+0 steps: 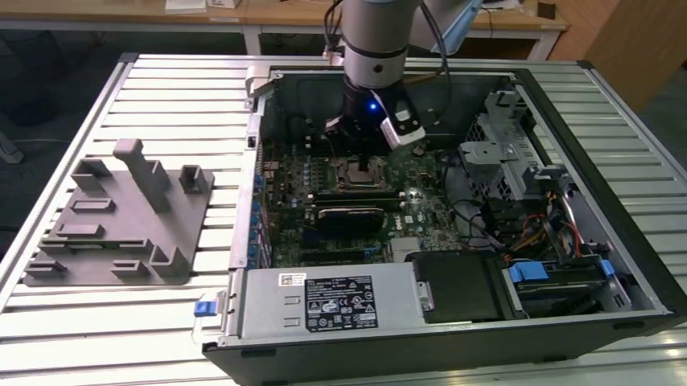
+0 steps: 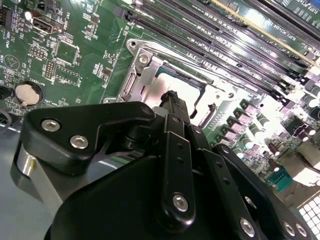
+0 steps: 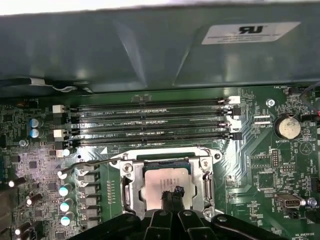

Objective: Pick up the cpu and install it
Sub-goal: 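Close the cpu cover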

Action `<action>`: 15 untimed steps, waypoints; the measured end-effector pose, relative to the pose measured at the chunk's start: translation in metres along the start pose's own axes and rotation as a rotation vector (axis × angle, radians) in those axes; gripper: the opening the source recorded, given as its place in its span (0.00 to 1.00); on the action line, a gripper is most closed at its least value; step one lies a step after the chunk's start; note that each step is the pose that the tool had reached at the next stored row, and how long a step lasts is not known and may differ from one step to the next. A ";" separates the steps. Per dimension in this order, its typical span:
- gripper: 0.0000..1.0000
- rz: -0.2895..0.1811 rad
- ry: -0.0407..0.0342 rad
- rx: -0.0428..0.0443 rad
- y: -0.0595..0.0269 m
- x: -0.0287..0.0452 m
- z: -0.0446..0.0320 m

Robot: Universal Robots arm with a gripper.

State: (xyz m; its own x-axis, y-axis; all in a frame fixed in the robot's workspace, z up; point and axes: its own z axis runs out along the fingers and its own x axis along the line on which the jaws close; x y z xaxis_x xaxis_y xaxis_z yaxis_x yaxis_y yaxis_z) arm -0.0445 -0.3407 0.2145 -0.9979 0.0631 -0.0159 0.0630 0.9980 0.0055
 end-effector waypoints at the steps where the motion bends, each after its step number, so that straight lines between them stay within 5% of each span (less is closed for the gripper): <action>1: 0.11 0.000 -0.0022 -0.0002 0.0000 0.0009 0.0003; 9: 0.11 0.000 -0.0186 -0.0014 -0.0006 0.0099 0.0019; 15: 0.11 0.000 -0.0230 -0.0013 -0.0008 0.0128 0.0029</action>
State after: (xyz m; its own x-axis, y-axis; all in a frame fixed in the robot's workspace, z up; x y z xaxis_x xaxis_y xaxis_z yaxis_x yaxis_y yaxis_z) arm -0.0573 -0.3407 0.2114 -0.9973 0.0629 -0.0388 0.0627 0.9980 0.0068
